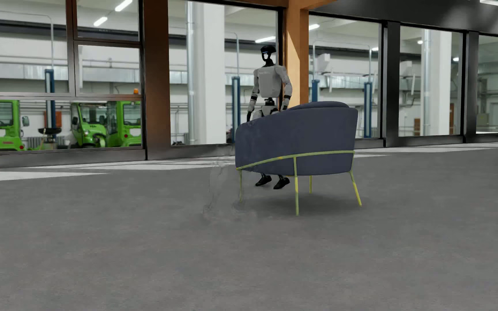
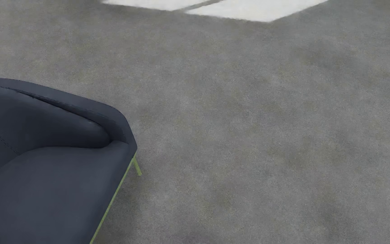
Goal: Go around the dark armchair
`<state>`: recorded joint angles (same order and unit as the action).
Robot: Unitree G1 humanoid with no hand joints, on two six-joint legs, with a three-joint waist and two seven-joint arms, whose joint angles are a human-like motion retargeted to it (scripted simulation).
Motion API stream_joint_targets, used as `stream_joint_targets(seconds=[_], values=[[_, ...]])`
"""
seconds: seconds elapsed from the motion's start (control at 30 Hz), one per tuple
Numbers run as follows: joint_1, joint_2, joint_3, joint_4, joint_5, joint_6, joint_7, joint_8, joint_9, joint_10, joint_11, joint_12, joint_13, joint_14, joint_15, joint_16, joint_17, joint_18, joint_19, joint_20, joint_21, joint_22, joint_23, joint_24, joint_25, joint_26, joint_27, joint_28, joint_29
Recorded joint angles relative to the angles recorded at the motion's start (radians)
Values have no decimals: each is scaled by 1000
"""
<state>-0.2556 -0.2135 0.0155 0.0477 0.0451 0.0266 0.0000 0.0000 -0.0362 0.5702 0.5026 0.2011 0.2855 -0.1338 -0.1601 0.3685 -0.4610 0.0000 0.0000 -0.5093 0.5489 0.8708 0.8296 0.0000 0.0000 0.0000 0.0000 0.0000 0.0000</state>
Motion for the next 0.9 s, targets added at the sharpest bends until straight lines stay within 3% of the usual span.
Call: stream_joint_targets(seconds=[0.23, 0.43, 0.67, 0.77, 0.9], values=[[79, 11, 0, 21, 13, 5, 0, 0, -14, -68, -18, 2, -49, -48, -33, -3, 37, 0, 0, -112, -27, 50, -37, 0, 0, 0, 0, 0, 0], [101, -3, -21, 22, 14, 11, 0, 0, -14, -78, -10, -22, -35, -81, -44, 13, 71, 0, 0, -69, 14, 61, -118, 0, 0, 0, 0, 0, 0], [128, -29, -66, 35, 36, 16, 0, 0, -27, -78, 31, -29, -8, -142, -67, 20, 62, 0, 0, -27, 29, 21, -44, 0, 0, 0, 0, 0, 0], [61, -14, -77, 57, 62, 18, 0, 0, -25, 25, 32, -25, 1, -153, -100, 24, 57, 0, 0, 7, 34, 11, 0, 0, 0, 0, 0, 0, 0], [-191, 49, -39, 104, 74, 5, 0, 0, 9, 463, 8, -35, 6, 28, -155, 23, 48, 0, 0, 54, 54, 5, 37, 0, 0, 0, 0, 0, 0]])
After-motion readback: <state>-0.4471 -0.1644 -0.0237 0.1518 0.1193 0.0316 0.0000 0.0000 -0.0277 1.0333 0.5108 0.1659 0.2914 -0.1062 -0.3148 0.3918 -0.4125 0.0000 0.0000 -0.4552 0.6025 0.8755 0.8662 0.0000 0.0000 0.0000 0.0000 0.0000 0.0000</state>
